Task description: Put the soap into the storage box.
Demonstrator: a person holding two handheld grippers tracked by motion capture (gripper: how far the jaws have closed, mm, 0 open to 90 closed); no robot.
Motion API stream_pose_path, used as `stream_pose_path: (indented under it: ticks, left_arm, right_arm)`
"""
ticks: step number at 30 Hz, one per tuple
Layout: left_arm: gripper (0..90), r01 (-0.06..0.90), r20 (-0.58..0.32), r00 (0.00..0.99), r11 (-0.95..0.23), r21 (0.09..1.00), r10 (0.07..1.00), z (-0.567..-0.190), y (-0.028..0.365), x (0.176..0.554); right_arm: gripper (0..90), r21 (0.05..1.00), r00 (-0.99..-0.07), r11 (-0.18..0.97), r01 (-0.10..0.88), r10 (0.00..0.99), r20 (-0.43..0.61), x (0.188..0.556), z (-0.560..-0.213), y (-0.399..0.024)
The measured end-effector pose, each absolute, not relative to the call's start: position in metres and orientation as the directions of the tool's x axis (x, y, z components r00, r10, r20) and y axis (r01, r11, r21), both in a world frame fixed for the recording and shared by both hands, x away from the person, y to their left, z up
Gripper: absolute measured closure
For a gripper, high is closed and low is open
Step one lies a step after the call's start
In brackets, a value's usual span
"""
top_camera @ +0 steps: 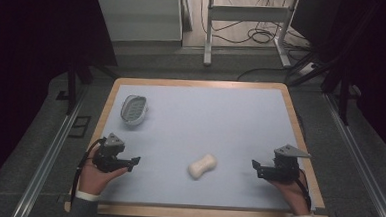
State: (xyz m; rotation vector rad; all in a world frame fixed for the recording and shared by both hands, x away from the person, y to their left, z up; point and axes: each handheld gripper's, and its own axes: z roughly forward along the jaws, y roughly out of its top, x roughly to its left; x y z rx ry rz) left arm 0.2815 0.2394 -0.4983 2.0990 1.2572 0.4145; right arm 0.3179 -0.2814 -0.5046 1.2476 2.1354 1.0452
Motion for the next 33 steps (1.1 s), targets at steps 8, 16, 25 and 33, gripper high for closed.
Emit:
stream_pose_path:
  ticks: [8,16,25,33]
  left_arm:
    - [24.4,0.655,-0.045,0.509,-0.353,0.669,0.86,-0.486,0.234,0.279]
    - [23.5,0.644,-0.045,0.524,-0.362,0.673,0.85,-0.474,0.226,0.278]
    - [22.9,0.627,-0.024,0.573,-0.42,0.656,0.819,-0.463,0.204,0.285]
    - [22.9,0.622,-0.019,0.591,-0.441,0.647,0.806,-0.462,0.193,0.288]
  right_arm:
    - [6.0,0.797,-0.48,0.301,0.524,0.877,-0.016,0.317,-0.501,-0.283]
    - [6.0,0.8,-0.475,0.299,0.521,0.88,-0.02,0.313,-0.499,-0.284]
    - [6.0,0.803,-0.471,0.3,0.515,0.882,-0.028,0.311,-0.498,-0.288]
    - [6.0,0.807,-0.466,0.292,0.514,0.884,-0.023,0.311,-0.498,-0.29]
